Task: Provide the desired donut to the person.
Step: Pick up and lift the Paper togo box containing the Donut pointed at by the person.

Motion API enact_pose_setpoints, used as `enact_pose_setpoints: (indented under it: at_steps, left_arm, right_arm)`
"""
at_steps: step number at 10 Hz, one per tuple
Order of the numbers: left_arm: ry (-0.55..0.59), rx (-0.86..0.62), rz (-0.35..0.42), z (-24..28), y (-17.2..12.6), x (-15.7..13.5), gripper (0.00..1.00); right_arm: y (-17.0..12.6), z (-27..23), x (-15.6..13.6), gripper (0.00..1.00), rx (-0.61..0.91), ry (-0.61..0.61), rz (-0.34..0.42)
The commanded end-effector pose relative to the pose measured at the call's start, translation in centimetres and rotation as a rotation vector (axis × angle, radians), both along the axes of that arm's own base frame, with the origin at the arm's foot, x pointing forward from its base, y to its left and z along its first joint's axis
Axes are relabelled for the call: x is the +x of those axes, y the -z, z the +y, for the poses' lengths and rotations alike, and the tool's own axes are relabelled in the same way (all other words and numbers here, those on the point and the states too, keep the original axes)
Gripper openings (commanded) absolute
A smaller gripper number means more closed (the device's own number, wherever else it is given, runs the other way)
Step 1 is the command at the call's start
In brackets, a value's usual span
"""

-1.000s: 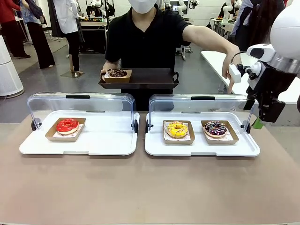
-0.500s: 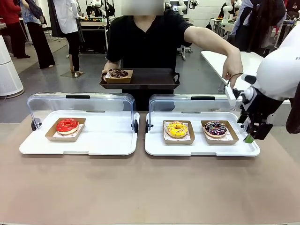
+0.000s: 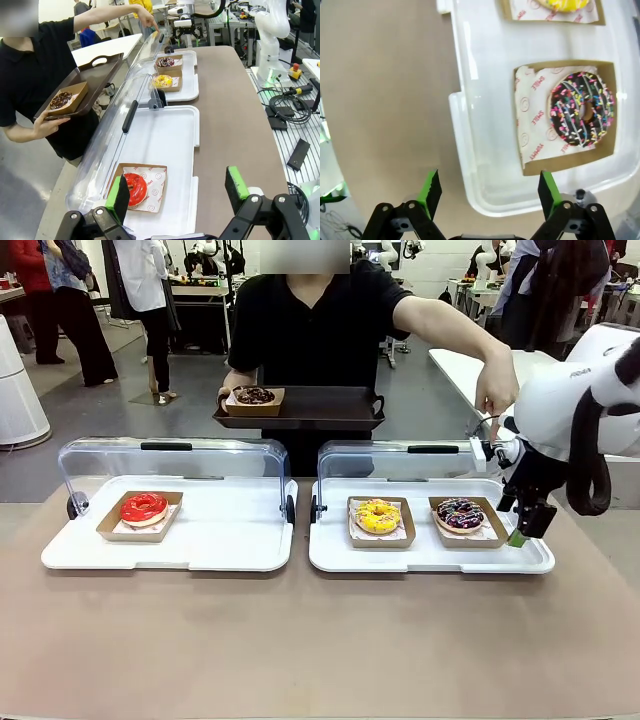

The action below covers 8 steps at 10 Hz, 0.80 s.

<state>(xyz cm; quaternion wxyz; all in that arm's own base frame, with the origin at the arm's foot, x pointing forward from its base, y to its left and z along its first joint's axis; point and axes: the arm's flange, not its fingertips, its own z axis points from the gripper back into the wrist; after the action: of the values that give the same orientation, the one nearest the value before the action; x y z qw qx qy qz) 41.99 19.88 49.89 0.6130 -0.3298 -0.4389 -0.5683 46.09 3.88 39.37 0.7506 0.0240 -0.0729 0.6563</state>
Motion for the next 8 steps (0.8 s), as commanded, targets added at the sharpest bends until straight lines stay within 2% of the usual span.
enact_pose_setpoints:
  at_steps: [1,2,3,7,8]
  left_arm:
    - [-0.001,-0.001,-0.004,0.1,-0.2,-0.1,1.0]
    - [-0.001,-0.001,-0.004,0.1,-0.2,-0.1,1.0]
    - [-0.001,-0.001,-0.004,0.1,-0.2,-0.1,1.0]
    - [-0.001,-0.001,-0.004,0.1,-0.2,-0.1,1.0]
    - [-0.001,-0.001,-0.004,0.1,-0.2,-0.1,1.0]
  right_arm:
    - [-0.2,-0.1,0.5,1.0,0.026,-0.027,0.027]
    - [-0.6,0.1,0.0,1.0,-0.015,-0.025,0.032]
    - [0.0,0.1,0.4,1.0,0.007,-0.002,0.007]
    - [-0.2,0.2,0.4,1.0,0.0,-0.006,0.015]
    - [0.4,0.3,0.5,1.0,0.022,-0.027,-0.025]
